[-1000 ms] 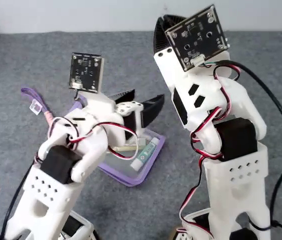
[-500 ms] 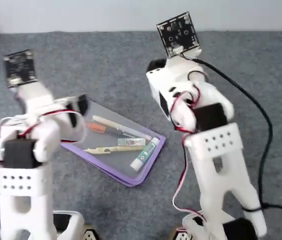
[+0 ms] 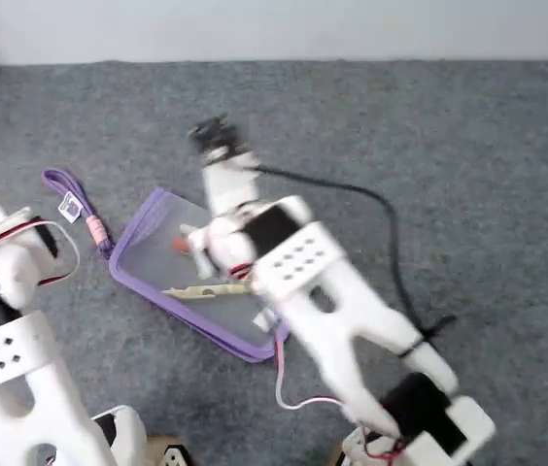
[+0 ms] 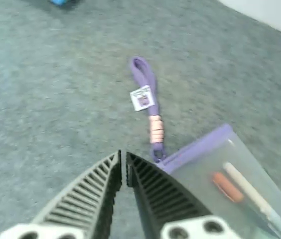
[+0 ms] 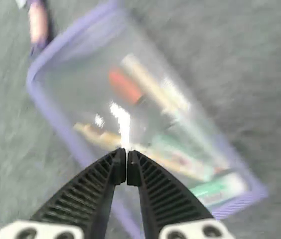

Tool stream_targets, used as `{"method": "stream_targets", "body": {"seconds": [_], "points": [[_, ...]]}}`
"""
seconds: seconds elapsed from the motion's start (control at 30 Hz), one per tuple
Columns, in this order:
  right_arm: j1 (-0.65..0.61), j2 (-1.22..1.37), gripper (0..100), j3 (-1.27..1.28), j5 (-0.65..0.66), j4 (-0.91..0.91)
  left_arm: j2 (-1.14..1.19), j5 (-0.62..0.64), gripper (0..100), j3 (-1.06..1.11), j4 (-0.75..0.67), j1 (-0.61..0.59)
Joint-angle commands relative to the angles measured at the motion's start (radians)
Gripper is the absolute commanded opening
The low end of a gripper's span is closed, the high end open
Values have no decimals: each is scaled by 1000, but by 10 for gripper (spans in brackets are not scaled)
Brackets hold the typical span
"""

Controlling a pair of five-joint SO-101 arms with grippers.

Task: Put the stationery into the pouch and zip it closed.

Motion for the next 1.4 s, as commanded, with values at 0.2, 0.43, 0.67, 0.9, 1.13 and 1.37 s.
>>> {"method": "stream_targets", "body": {"seconds": [0.2,0.43,0.67,0.9,1.13,1.37], "points": [[-171,200,8,-11,-9,-81,-2,-9,16,-5,-5,-135],[-242,269,8,-11,-6,-101,-2,-8,16,-8,-5,-186],[-202,320,8,-11,-6,15,-3,-6,16,-12,-5,-189],[-96,401,8,-11,-6,150,-3,-6,16,-12,-5,-189],[97,430,8,-6,5,249,-3,-5,16,-13,-5,-186],[383,426,8,-17,216,185,-3,46,16,-16,-5,-186]]}}
